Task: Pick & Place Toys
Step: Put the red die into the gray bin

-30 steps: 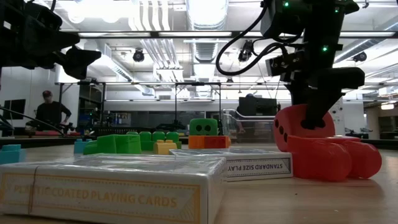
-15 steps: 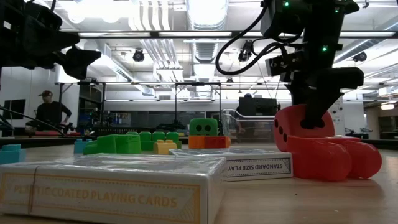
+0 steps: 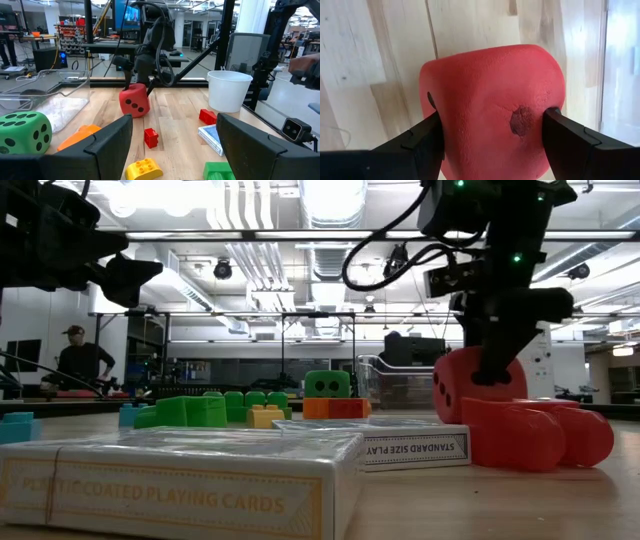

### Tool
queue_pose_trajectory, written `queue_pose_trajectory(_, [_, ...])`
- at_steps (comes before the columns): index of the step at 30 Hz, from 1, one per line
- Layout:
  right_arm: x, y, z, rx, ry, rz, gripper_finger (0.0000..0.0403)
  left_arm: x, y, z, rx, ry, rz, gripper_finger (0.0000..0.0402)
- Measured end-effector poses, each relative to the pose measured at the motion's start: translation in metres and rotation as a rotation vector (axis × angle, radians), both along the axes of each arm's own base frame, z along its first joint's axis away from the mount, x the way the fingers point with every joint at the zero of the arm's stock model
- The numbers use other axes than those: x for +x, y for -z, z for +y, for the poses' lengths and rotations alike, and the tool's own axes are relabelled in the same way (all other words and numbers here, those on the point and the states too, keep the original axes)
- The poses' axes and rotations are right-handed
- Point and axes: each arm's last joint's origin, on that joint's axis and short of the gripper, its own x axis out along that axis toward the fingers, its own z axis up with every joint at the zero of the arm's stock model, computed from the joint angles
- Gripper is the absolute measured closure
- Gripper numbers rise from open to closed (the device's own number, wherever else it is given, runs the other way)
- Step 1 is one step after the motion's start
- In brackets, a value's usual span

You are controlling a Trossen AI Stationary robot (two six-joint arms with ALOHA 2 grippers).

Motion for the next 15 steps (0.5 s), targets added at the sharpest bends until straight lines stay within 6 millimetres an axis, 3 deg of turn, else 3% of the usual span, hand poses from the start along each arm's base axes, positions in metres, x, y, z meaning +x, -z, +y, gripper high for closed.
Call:
queue_pose_trajectory(6, [-0.013,-0.019,0.004,0.064,0.006,-0.125,0.0141,0.0,0.0,0.0,0.0,0.0,-0.001,0.0111])
queue_pose_trajectory(10, [-0.031,-0.019,0.002,0.104,0.021,-0.241,0.0184,0.0,0.0,0.0,0.0,0.0,0.0,0.0111])
queue_pose_trajectory(13, [-0.048,-0.012,-0.001,0.118,0.047,-0.331,0.0256,0.0,0.0,0.0,0.0,0.0,0.0,0.0111])
queue_pose_trajectory(15, [-0.059,-0.008,-0.002,0.127,0.058,-0.389,0.0261,0.0,0.0,0.0,0.0,0.0,0.0,0.0111])
